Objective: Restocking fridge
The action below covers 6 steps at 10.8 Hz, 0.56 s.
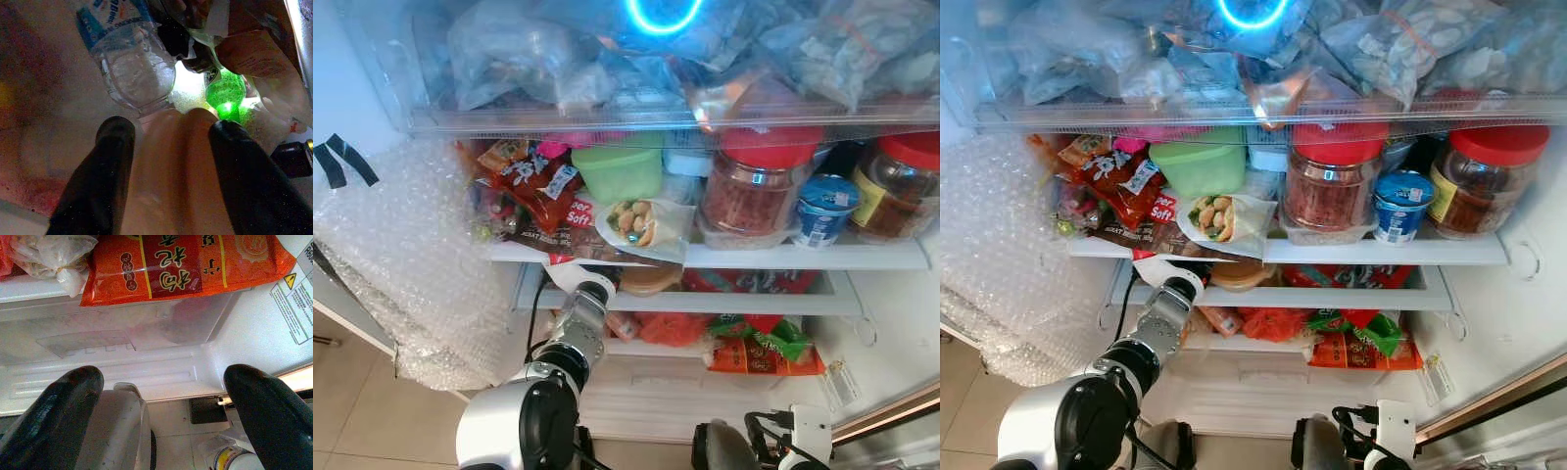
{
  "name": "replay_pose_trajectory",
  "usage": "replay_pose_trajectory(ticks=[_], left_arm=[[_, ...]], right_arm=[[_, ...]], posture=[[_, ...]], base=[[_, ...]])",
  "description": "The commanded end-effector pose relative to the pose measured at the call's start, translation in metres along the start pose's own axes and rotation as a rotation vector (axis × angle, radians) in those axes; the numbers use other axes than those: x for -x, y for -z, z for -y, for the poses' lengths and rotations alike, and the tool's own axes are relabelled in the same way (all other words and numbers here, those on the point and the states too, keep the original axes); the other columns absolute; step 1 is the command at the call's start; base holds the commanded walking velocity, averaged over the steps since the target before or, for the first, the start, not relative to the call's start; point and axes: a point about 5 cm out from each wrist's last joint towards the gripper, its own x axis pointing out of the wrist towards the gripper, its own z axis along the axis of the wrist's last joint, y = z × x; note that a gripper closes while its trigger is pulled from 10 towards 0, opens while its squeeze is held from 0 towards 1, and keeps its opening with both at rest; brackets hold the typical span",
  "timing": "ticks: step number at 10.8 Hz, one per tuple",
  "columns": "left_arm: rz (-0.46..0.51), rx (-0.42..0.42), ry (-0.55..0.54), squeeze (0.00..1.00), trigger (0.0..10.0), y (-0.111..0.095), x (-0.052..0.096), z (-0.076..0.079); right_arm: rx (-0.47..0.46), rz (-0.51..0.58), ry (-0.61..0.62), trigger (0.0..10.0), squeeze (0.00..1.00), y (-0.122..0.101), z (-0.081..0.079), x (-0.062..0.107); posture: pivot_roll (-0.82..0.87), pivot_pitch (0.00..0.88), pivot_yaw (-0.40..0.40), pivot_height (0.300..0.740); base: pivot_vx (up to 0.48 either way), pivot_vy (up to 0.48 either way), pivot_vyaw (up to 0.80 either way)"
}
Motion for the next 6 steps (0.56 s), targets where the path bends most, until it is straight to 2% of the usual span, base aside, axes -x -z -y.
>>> replay_pose_trajectory(ticks=[1,5,6], left_arm=[[0.028,0.014,0.049,1.00,10.0,-0.0036,-0.0024,0.0094],[0.071,0.010,0.088,1.00,10.0,-0.0048,0.0045,0.0028],[0.086,-0.017,0.100,0.00,10.0,-0.0040,0.0075,0.0023]], right_arm=[[-0.017,-0.011,0.013,10.0,0.00,0.0045,0.0019,0.0026],[-0.021,-0.016,0.018,10.0,0.00,0.0043,0.0019,0.0020],[-0.022,-0.014,0.016,10.0,0.00,0.0040,-0.0004,0.0013]], posture=[[-0.02,0.101,0.068,0.639],[-0.02,0.101,0.072,0.639],[-0.01,0.100,0.072,0.639]], base=[[0.000,0.000,0.00],[0.000,0.000,0.00],[0.000,0.000,0.00]])
